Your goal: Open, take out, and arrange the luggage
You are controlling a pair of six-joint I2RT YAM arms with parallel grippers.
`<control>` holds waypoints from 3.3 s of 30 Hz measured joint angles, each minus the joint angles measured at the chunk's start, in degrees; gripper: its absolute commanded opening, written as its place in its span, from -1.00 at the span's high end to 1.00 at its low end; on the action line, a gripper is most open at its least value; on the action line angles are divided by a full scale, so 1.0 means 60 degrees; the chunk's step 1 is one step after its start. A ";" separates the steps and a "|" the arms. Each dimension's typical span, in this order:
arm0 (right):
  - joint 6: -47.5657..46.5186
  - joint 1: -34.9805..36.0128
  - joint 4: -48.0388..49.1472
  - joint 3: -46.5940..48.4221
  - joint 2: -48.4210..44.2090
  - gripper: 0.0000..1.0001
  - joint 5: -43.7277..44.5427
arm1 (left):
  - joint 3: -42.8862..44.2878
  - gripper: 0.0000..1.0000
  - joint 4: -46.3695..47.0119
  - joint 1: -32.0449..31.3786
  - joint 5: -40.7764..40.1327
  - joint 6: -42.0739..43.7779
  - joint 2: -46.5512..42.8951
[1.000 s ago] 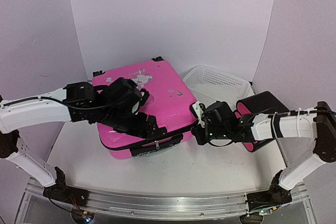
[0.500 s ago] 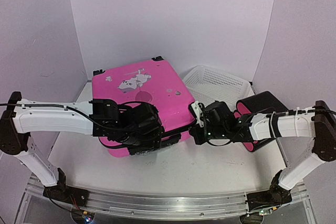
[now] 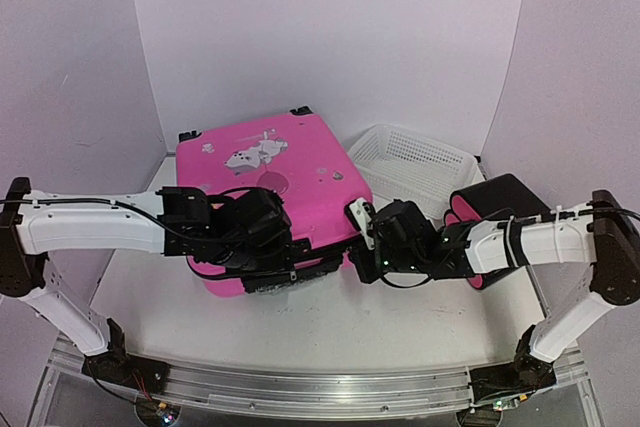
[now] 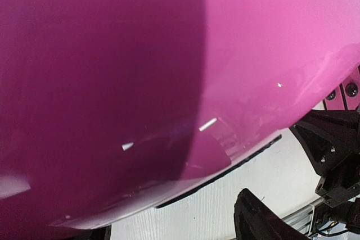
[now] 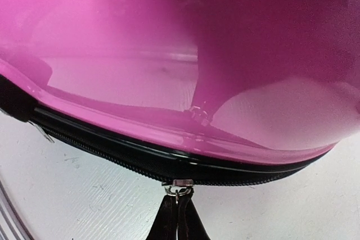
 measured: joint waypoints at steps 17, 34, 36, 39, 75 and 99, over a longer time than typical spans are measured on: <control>-0.1224 -0.2317 -0.0106 -0.0361 -0.0441 1.00 -0.1963 | -0.1581 -0.58 -0.1384 0.1727 -0.1056 0.0029 -0.1497; -0.1574 0.0488 0.0820 0.3173 0.3089 1.00 -0.3075 | 0.0408 -0.91 -0.1945 0.1967 -0.0153 0.3854 -0.3770; -0.1457 0.0776 0.1133 0.3504 0.3493 1.00 -0.3042 | 0.1217 -0.89 -0.2062 0.1967 0.0106 0.4313 -0.3366; -0.1304 0.0962 0.1333 0.3548 0.3617 1.00 -0.2823 | 0.2881 -0.87 -0.2127 0.1967 0.0390 0.5031 -0.2098; -0.0900 0.1031 0.2211 0.1541 0.2386 1.00 0.0291 | 0.8397 -0.80 -0.3410 0.2350 -0.2226 0.7504 0.5282; 0.0914 -0.1060 0.0248 0.0310 0.0918 -0.80 -0.2765 | 0.5774 -0.99 -0.4131 0.6120 0.1359 0.7457 0.0576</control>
